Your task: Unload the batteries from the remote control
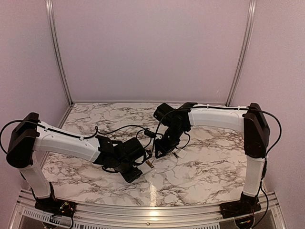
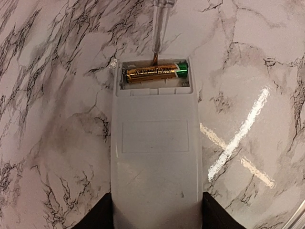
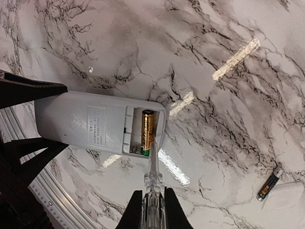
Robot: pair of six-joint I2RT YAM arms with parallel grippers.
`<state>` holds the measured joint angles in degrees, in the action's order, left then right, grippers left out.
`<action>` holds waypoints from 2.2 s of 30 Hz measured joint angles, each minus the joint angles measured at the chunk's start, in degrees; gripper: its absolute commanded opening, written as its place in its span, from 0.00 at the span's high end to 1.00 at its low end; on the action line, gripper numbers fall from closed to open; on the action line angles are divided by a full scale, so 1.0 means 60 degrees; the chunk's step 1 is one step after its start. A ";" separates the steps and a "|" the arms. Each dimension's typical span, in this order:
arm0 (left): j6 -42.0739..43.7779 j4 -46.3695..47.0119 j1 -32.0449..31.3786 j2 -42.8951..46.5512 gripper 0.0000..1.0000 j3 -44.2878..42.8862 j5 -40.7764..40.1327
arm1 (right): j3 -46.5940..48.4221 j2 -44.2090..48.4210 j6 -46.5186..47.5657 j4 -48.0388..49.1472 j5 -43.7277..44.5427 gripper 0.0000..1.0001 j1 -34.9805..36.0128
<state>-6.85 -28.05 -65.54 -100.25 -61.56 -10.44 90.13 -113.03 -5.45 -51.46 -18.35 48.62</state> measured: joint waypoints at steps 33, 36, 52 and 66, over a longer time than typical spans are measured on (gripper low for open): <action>-0.0255 0.0831 -0.0040 0.0321 0.84 0.0699 -0.0091 | -0.1566 0.0124 0.1013 0.1730 -0.2670 1.00 -0.1228; -0.0259 0.0831 -0.0040 0.0321 0.84 0.0703 -0.0102 | -0.1570 0.0080 0.1158 0.1770 -0.2776 1.00 -0.1275; 0.0055 0.0874 -0.0044 0.0317 0.84 0.0699 -0.0321 | -0.1115 0.0047 0.1370 0.1271 -0.2229 1.00 -0.1180; 0.1111 0.0841 -0.0036 -0.0251 0.84 -0.0055 -0.0667 | -0.0747 0.0266 0.0911 0.0528 -0.1202 1.00 -0.1129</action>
<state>-0.19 -23.00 -65.76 -101.75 -61.89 -14.44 85.65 -111.44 0.01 -48.29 -25.56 41.85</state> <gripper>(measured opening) 0.588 0.108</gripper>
